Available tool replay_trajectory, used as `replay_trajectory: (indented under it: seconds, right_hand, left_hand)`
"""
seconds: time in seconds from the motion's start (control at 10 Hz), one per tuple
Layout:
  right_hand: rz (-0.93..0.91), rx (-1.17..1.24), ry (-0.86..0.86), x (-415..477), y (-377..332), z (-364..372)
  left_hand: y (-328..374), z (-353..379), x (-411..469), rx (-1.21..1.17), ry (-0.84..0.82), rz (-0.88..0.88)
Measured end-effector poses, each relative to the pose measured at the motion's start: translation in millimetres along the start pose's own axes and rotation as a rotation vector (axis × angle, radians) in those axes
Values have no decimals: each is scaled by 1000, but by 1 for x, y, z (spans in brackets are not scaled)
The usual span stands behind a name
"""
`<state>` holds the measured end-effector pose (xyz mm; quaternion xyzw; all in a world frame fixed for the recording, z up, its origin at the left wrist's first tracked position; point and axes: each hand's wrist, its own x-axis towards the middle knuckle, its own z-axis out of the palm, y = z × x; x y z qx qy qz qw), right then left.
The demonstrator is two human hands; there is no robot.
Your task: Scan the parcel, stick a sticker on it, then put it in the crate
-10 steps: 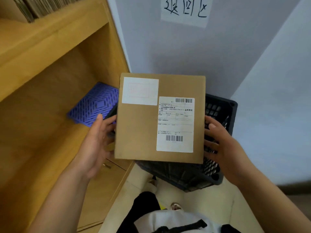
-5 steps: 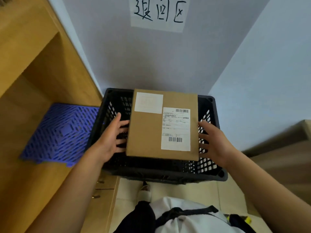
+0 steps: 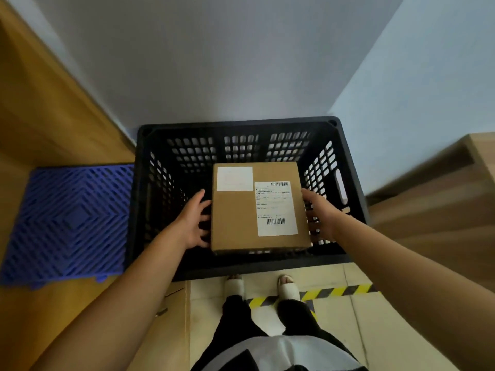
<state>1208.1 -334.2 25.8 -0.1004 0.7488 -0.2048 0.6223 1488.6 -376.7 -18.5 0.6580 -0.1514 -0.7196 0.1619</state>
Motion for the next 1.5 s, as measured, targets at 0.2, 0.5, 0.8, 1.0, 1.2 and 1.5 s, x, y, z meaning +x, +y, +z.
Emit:
replay_trajectory:
  seconds: [0.2, 0.5, 0.8, 1.0, 1.2, 1.5]
  right_hand:
    - [9, -12, 21, 35, -2, 6]
    - [49, 30, 54, 69, -6, 7]
    - [8, 62, 81, 85, 0, 15]
    - [-21, -16, 130, 88, 4, 15]
    - [-43, -10, 59, 82, 2, 15]
    - [-117, 23, 22, 51, 8, 6]
  left_hand:
    - [-2, 6, 38, 19, -22, -78]
    - [0, 20, 66, 55, -34, -80]
    - [-8, 24, 74, 65, -24, -94]
    - [-7, 27, 74, 90, -15, -103]
    - [-6, 30, 67, 122, -3, -111]
    - [14, 37, 23, 232, 78, 141]
